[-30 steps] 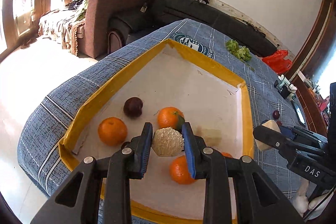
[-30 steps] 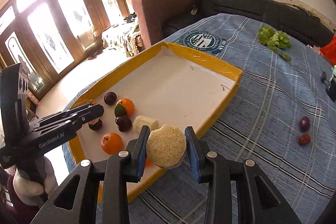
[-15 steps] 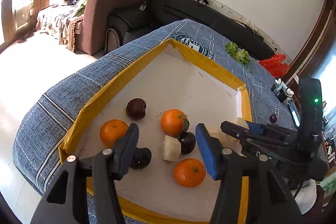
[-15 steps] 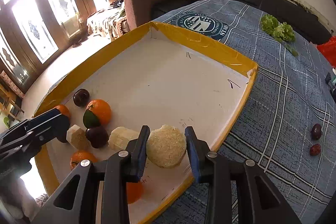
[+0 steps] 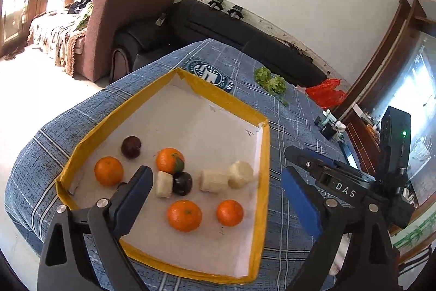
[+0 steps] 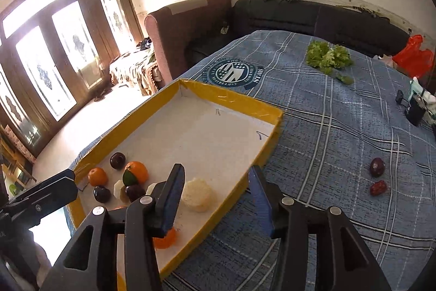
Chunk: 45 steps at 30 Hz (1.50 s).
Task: Organize fruits
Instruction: 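Move both open tools back toward the plum and red date on the bed cover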
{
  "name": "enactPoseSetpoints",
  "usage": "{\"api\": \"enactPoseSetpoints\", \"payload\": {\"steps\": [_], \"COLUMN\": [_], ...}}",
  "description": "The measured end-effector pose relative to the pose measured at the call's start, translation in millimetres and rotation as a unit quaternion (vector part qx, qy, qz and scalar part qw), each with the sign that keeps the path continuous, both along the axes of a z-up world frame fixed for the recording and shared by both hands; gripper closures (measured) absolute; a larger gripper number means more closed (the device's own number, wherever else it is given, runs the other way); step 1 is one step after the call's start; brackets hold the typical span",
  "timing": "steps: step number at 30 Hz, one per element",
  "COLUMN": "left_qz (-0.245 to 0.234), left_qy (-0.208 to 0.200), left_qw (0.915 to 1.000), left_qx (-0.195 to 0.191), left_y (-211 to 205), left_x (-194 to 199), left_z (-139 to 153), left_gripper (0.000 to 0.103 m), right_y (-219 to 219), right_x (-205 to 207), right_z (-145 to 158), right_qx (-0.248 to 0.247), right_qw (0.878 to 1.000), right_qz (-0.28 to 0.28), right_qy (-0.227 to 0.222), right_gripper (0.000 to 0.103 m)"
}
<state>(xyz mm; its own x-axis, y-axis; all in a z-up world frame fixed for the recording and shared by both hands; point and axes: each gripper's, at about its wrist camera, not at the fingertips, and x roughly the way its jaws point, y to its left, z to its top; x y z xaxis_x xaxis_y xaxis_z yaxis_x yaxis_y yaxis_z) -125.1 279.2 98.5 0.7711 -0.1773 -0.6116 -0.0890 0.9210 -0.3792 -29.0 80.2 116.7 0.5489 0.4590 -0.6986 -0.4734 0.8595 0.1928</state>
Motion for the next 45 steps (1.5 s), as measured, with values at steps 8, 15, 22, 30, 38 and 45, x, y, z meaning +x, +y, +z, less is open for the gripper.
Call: {"api": "enactPoseSetpoints", "payload": {"steps": [8,15,22,30,38,45], "left_qz": [0.017,0.016,-0.003,-0.048,-0.138,-0.195], "left_qy": [0.009,0.021,0.026,0.041,0.055,0.076], "left_qw": [0.9878,0.9799,0.9757,0.9769,0.9774,0.9731], "left_qx": [0.154,0.198,0.218,0.204,0.151,0.095], "left_y": [-66,-90,-111,-133,-167,-175], "left_x": [-5,-6,-3,8,16,23], "left_z": [12,13,12,1,-22,-39], "left_gripper": [0.008,0.008,0.008,0.008,0.008,0.009], "right_y": [-69,-110,-135,-164,-208,-188], "right_x": [-11,-17,-16,-6,37,100], "right_z": [1,-6,-9,-21,-34,-56], "right_qx": [0.013,0.031,0.038,0.039,0.034,0.002], "right_qw": [0.998,0.995,0.993,0.990,0.980,0.980], "right_qz": [-0.058,-0.087,-0.105,-0.134,-0.194,-0.191], "right_qy": [0.006,0.022,0.021,0.031,0.040,0.059], "right_gripper": [0.044,0.043,0.040,0.040,0.040,0.040]}}
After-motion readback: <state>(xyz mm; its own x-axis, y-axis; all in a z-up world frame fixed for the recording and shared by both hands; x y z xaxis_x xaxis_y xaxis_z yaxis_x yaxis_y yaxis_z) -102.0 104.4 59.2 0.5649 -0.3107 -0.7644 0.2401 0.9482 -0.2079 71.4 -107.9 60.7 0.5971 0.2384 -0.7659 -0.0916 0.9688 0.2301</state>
